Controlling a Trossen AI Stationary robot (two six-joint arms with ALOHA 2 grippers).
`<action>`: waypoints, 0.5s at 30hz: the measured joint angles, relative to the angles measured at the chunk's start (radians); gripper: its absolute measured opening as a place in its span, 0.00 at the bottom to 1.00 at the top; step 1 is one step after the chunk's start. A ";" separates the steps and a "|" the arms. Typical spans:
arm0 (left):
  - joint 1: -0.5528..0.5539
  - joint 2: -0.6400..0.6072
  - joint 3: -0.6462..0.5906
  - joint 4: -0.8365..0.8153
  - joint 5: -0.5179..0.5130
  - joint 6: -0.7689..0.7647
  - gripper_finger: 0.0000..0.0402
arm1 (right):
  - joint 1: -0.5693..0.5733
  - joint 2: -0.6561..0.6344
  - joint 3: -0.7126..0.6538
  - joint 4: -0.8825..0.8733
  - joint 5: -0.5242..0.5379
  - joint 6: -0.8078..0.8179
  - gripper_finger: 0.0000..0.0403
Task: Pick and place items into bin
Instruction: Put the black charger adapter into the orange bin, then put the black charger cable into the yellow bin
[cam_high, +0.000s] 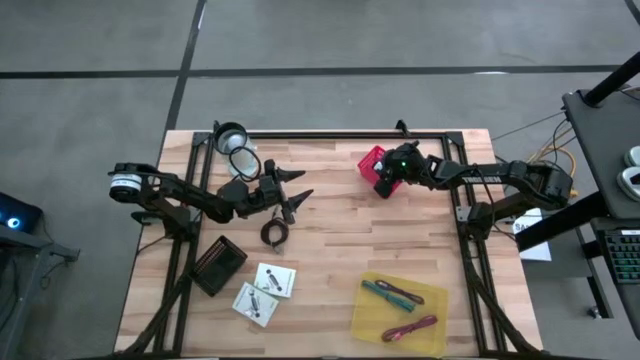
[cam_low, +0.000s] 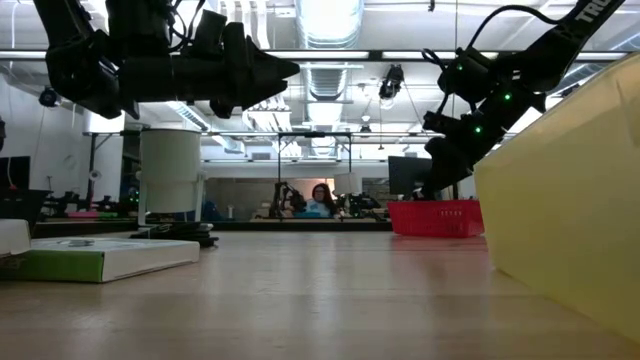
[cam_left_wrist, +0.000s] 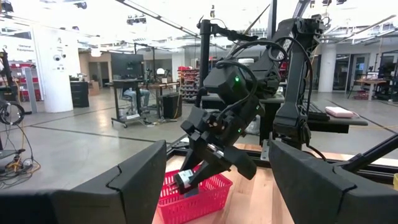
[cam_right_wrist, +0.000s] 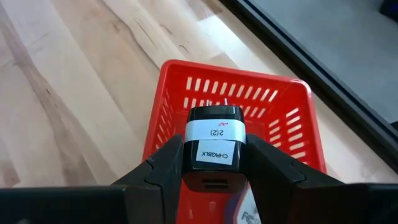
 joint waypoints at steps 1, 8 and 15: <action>0.000 0.000 0.000 0.000 0.000 0.000 0.66 | 0.000 0.000 0.000 0.000 0.000 0.000 0.33; 0.000 0.000 0.000 0.000 0.000 0.000 0.66 | 0.000 0.000 0.000 0.000 0.001 -0.003 0.40; 0.000 0.000 0.000 0.000 0.000 0.000 0.66 | 0.000 0.000 0.000 0.002 0.008 -0.003 0.50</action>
